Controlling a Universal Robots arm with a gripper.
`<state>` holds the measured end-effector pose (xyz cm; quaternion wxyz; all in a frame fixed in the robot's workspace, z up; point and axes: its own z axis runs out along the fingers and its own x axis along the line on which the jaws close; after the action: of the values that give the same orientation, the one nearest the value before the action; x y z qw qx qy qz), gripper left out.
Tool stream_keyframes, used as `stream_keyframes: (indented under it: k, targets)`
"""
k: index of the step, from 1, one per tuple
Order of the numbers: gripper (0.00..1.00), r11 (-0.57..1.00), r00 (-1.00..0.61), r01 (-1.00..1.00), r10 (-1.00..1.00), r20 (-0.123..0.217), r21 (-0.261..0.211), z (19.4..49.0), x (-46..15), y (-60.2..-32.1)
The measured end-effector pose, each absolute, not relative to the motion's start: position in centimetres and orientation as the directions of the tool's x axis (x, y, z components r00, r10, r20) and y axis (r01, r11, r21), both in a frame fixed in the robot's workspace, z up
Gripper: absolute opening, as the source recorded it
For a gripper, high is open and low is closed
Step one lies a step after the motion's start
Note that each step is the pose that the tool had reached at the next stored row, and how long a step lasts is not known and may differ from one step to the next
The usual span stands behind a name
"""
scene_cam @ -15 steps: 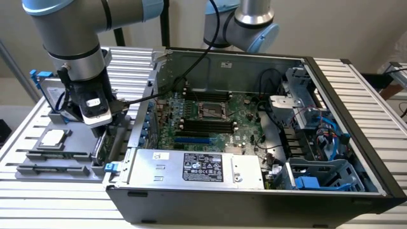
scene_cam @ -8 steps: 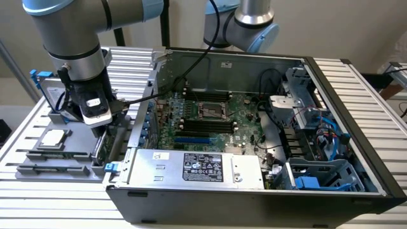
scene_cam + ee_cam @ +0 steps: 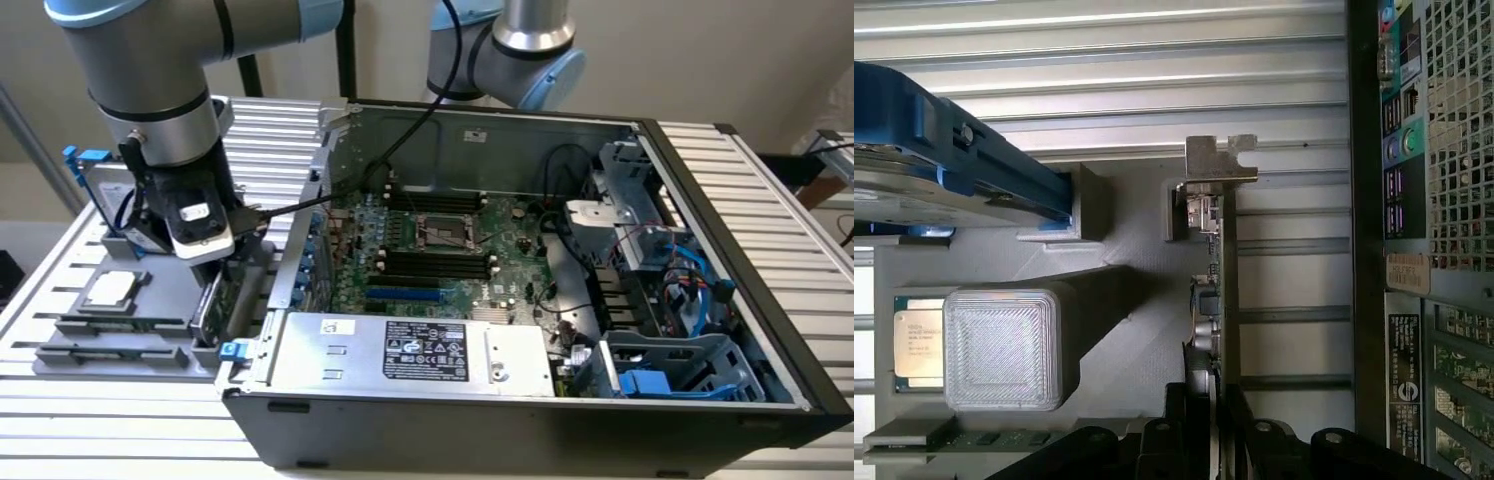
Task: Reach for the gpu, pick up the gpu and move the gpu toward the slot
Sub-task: 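Pick up the gpu and move the gpu toward the slot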
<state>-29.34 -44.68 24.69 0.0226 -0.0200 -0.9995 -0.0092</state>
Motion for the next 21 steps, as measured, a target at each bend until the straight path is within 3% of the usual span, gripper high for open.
stream_keyframes:
  k: [21]
  targets:
    - [0.27, 0.999, -0.997, 0.039, 0.037, 0.068, 0.021, 30.8, -29.3, -44.7]
